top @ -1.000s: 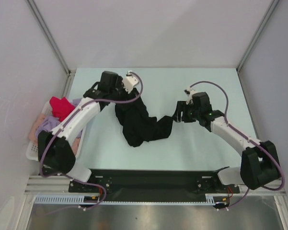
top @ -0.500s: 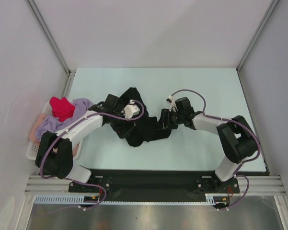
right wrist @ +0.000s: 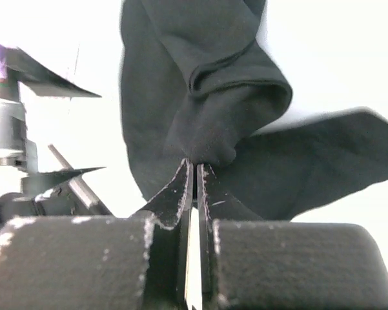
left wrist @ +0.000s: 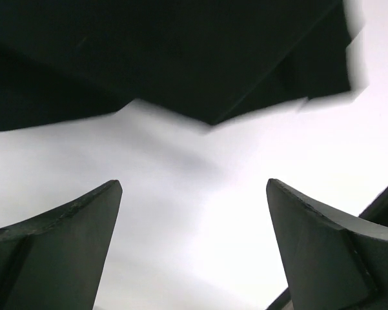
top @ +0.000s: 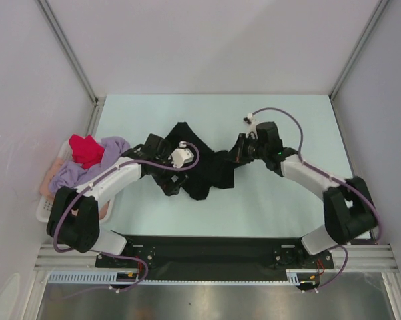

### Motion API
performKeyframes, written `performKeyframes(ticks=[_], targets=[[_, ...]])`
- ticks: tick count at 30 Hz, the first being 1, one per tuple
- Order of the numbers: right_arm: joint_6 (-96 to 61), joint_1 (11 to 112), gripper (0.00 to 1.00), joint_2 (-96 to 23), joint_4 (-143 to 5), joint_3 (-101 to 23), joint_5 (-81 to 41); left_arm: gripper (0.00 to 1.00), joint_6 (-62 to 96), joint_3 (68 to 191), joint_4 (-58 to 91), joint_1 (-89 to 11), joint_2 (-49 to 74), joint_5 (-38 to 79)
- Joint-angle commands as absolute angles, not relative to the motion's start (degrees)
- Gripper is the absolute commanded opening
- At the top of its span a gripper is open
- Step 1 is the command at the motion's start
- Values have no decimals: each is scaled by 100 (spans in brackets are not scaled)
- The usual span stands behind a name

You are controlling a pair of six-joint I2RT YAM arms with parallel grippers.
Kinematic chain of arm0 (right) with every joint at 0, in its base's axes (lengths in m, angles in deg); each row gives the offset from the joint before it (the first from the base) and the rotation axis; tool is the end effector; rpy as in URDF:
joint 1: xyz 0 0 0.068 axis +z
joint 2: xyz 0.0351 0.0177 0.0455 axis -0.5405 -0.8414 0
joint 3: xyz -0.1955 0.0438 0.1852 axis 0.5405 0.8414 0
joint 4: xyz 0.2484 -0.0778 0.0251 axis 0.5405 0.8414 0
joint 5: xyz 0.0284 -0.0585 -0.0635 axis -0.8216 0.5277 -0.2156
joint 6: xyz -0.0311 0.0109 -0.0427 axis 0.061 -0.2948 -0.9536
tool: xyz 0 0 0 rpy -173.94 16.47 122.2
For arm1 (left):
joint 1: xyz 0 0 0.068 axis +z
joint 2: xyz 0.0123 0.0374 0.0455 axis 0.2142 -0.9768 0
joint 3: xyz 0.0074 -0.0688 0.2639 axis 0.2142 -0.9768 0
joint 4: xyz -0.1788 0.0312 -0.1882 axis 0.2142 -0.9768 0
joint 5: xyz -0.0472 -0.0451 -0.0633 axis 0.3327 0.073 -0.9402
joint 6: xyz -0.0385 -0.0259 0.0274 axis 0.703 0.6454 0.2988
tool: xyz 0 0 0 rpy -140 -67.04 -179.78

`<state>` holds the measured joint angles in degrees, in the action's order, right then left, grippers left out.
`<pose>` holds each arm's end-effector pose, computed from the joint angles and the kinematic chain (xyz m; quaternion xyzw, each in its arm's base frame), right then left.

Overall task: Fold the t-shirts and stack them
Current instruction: Flatten the tshirt out

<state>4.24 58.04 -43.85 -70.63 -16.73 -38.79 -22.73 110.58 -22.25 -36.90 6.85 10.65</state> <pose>0.2962 0.1577 0.2261 -0.0806 0.8627 0.3873 0.3150 0.2422 -0.1227 0.2146 0.4579 0.8491 -0.1462 0.2192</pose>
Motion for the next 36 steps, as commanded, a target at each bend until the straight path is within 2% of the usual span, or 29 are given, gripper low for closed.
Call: performKeyframes(ticks=[1,4,7,14,18,22,26,32,36], targets=[[-269,5750,0,-3150,-6347,-2474,-2775,100,-2355,11548,-2101,-3811,822,1056],[-421,5663,0,-2534,-5880,-2712,-2281,100,-2503,11794,-2074,-4232,602,1398],[-447,5496,0,-2156,-5606,-2897,-2104,100,-2574,12058,-2004,-4671,383,1252],[-614,5416,0,-1698,-5088,-3599,-2042,100,-2636,13183,-2206,-4823,56,1057],[-878,5355,0,-1610,-4639,-4732,-1743,100,-2689,13394,-2337,-4692,250,1048],[-1001,5372,0,-1689,-4682,-6233,-1962,100,-2601,13465,-2373,-4314,513,996],[-1010,5416,0,-1715,-4893,-6939,-2130,100,-2644,13491,-2382,-4190,654,1302],[-1150,5407,0,-1759,-5131,-7205,-2007,100,-2689,13614,-2488,-4164,733,1478],[-976,5486,0,-2154,-5305,-6531,-2190,100,-2469,13684,-2251,-3788,733,1742]])
